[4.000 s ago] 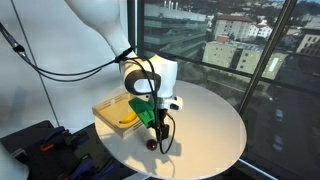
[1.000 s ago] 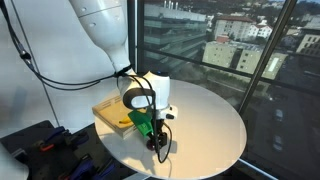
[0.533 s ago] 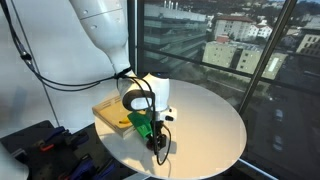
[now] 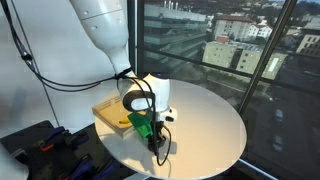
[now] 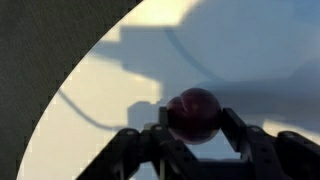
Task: Put the plum in the crate
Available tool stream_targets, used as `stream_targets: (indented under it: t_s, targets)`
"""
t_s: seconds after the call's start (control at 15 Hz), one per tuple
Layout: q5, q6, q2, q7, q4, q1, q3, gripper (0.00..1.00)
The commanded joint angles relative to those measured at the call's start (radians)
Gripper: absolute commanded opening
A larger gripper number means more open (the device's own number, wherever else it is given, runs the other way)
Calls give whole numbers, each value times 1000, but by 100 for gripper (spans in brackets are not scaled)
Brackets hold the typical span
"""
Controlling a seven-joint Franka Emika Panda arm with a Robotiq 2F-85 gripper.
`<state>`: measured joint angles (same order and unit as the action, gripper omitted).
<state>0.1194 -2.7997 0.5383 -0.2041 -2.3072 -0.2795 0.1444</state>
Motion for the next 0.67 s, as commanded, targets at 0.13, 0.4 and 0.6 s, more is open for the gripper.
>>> stream_targets:
  t_s: [0.13,0.4,0.6]
  targets:
    - [-13,14,-16,11,0,-25,-17,31]
    - [-16,35,-37,8,-6,-25,-15,31]
    - [-18,59,-56,8,-6,-22,-12,31]
